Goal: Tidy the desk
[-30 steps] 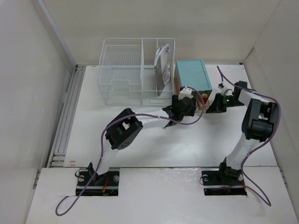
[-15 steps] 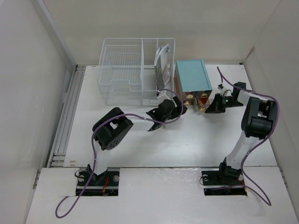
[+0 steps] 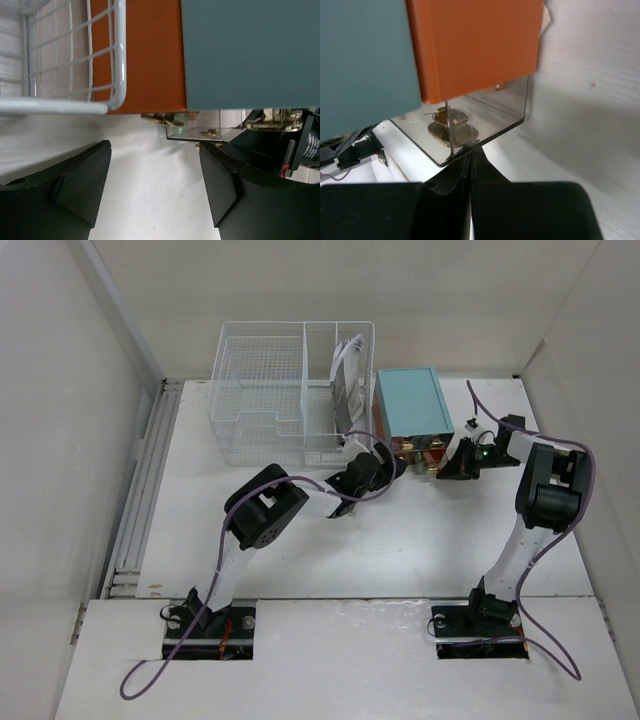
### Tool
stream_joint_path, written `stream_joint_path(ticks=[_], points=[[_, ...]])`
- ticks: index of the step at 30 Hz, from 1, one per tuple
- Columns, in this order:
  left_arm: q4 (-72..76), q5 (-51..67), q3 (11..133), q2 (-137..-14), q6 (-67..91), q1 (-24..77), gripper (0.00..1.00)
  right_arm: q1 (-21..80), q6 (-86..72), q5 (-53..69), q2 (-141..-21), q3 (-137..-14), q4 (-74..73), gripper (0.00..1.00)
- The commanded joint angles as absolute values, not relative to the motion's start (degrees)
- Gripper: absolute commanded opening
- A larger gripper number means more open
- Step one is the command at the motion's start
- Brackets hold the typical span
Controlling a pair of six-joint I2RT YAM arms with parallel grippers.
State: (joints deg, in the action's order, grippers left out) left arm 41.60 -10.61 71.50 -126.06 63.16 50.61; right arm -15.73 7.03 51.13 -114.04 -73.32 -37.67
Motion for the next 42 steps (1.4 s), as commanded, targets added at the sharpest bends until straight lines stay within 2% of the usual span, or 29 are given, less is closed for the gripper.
stream_joint_path(ticks=[1,12,19,21,23,26,27,30,35,42], points=[[44.38,-13.09,73.83,-126.3,65.03,50.19,0.68,-16.0,5.54,55.72,-114.87,-76.64,-35.42,0.0],[47.46,-15.72,76.82,-131.57,70.92,50.19,0.64,-16.0,1.14,58.1,-114.87,-76.64,-31.82,0.0],[47.99,-19.86,78.49,-132.8,73.03,50.71,0.44,-16.0,-1.75,59.24,-114.87,-76.03,-29.97,0.0],[47.46,-20.56,78.49,-132.8,73.73,50.71,0.41,-16.0,-2.46,59.76,-114.87,-75.41,-29.27,0.0],[47.46,-20.57,78.49,-132.8,73.74,51.23,0.31,-16.0,-3.08,59.77,-114.87,-75.41,-28.65,0.0],[47.46,-21.36,78.49,-132.8,74.36,51.24,0.28,-16.0,-3.69,60.38,-114.87,-74.79,-28.13,0.0],[47.46,-21.88,78.49,-132.8,74.36,51.24,0.22,-16.0,-3.69,60.38,-114.87,-74.79,-28.13,0.0],[47.46,-21.88,77.96,-132.8,74.88,51.77,0.13,-16.0,-3.69,60.91,-114.35,-74.19,-28.13,0.0],[47.99,-21.88,77.43,-132.8,74.88,52.29,0.06,-16.52,-2.29,60.91,-113.82,-73.65,-28.91,0.0],[50.1,-21.88,72.43,-130.17,74.36,55.54,0.06,-17.05,-0.62,60.91,-113.2,-73.04,-30.76,0.0]])
